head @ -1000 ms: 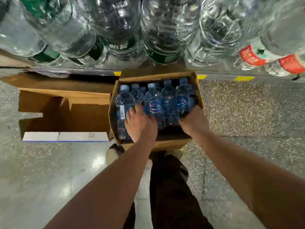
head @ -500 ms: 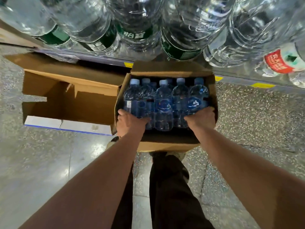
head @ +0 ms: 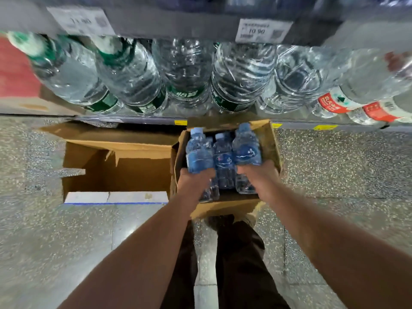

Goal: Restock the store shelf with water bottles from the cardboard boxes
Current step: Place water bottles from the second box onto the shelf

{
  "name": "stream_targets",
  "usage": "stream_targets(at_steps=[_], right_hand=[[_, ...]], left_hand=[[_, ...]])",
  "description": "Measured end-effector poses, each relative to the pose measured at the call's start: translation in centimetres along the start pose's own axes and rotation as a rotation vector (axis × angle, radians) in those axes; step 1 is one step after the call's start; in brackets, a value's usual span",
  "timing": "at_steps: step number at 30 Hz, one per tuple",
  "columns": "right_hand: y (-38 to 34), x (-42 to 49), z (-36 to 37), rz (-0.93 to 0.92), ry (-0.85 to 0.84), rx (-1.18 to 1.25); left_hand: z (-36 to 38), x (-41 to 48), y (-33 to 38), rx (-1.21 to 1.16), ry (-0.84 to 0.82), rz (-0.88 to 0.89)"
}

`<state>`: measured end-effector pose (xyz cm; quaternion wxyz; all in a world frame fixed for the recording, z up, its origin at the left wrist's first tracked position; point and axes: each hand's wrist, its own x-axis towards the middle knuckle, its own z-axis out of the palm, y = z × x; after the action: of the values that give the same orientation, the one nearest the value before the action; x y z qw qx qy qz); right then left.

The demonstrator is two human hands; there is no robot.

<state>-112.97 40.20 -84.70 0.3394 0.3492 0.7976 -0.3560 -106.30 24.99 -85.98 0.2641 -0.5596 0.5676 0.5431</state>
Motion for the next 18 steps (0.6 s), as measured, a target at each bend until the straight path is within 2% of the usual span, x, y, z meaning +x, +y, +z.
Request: stream_targets(at_steps=[4, 8, 11, 15, 18], right_hand=[[-1.7, -5.2, -0.7, -0.013, -0.067, 0.106], [-3.0, -9.9, -1.5, -0.061, -0.138, 0.235], [-4.0, -13.3, -2.7, -0.129, -0.228, 0.324], [-5.6, -17.9, -4.6, -0.267, -0.326, 0.326], [-6.7, -21.8, -5.8, -0.340, -0.345, 0.304]], left_hand=[[-3.5, -3.7, 2.3, -0.134, -0.143, 0.050], [-6.9, -8.0, 4.5, -0.237, -0.203, 0.134], [-8.7, -11.3, 5.5, -0.330, -0.263, 0.111], [-10.6, -16.3, 6.2, -0.263, -0.210, 0.208], [-12.1, -20.2, 6.2, -0.326, -0.168, 0.285]])
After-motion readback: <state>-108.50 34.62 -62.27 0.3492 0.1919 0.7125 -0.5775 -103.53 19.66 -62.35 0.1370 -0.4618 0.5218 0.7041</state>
